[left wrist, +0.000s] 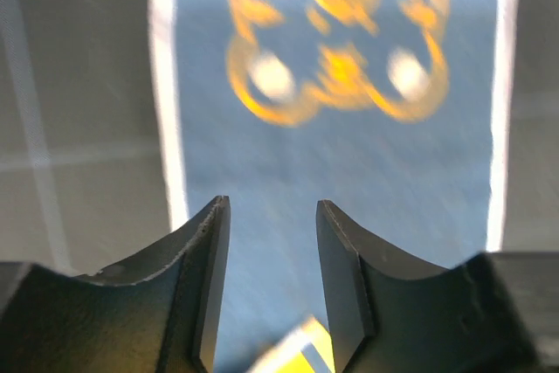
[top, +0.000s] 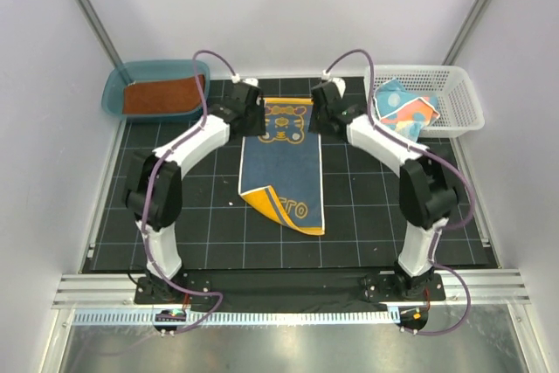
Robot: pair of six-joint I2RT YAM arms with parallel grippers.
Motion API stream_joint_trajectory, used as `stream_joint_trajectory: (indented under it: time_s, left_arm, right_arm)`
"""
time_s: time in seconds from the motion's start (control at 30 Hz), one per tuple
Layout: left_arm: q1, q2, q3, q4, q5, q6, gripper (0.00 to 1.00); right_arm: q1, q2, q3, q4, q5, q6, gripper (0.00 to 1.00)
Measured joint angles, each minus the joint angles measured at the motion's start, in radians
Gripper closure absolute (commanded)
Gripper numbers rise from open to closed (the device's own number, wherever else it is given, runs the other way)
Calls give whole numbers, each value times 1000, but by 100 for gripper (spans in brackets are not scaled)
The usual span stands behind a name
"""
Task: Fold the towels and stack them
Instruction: Flatten out the crumpled towel
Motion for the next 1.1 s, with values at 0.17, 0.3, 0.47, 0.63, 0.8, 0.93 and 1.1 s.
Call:
stream_joint_trajectory:
  time_s: [0.17,0.3,0.47,0.63,0.8,0.93,1.1]
  left_arm:
    - [-117,-133,-208,10,10,-60,54]
    - [-177,-144,-315,3,2,-91,52]
    - [-233,-144,-360,-3,-11,-113,50]
    - [-262,-144,-363,-3,-35,-127,50]
    - [-275,-144,-388,-3,-61,-129,49]
    - [-283,-144,-410,-7,-75,-128,49]
    - [-303,-144,-448,-10,-92,-127,54]
  right_arm:
    - [149,-125,-271,85,-7,78,87]
    - [170,-71,-356,102,-12,119,89]
    - [156,-23,-359,125,-3,145,91]
    - [154,2,-337,138,14,150,91]
    - [154,12,-327,142,19,157,91]
    - [154,13,-326,142,20,168,91]
    - [154,1,-346,157,23,179,91]
